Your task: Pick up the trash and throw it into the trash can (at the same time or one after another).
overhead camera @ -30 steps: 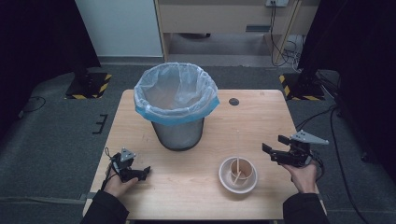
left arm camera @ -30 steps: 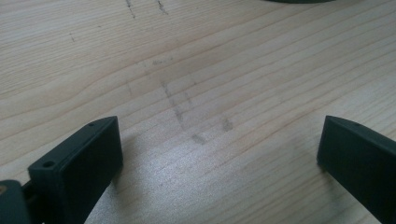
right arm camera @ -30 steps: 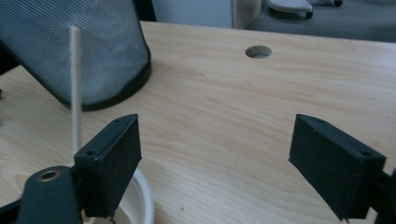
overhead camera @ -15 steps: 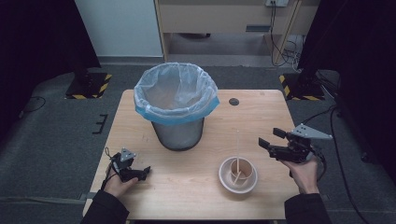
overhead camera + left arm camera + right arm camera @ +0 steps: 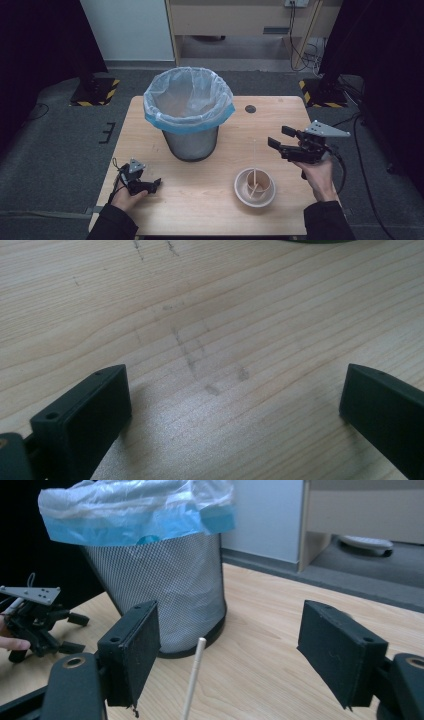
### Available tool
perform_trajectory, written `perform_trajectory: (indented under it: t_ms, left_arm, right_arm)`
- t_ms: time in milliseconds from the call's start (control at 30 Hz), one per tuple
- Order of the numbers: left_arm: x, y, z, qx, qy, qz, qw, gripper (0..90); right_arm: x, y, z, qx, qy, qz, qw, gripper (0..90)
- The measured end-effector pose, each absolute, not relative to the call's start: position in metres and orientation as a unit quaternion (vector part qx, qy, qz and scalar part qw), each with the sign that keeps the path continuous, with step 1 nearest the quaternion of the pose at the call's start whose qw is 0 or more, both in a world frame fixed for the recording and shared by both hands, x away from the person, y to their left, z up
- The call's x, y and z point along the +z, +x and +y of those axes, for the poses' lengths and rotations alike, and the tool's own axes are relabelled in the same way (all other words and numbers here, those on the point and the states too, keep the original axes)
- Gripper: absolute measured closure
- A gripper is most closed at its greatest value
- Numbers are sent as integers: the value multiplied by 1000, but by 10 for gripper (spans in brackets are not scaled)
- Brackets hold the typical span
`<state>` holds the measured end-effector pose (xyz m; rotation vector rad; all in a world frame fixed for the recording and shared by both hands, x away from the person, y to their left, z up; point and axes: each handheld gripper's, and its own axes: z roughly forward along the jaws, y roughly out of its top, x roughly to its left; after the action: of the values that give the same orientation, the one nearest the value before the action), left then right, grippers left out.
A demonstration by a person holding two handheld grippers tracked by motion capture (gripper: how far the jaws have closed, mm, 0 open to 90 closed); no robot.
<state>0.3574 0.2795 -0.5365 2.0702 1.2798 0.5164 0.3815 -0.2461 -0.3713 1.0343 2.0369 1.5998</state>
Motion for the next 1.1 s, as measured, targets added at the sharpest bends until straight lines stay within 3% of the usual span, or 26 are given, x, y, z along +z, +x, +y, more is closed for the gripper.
perform_trajectory:
  t_ms: [433, 700, 800, 1100]
  left_arm:
    - [-537, 357, 280, 196, 788, 487, 321, 0]
    - [-537, 357, 280, 197, 788, 487, 321, 0]
    - [-537, 357, 280, 197, 788, 487, 321, 0]
    - [-537, 357, 280, 197, 788, 487, 321, 0]
  right_arm:
    - [-411, 394, -222, 540, 374, 743, 128, 282]
    - [-427, 393, -219, 527, 375, 757, 96, 391]
    - [-435, 394, -215, 510, 368, 773, 83, 474]
    - [-440, 394, -211, 493, 351, 793, 73, 620]
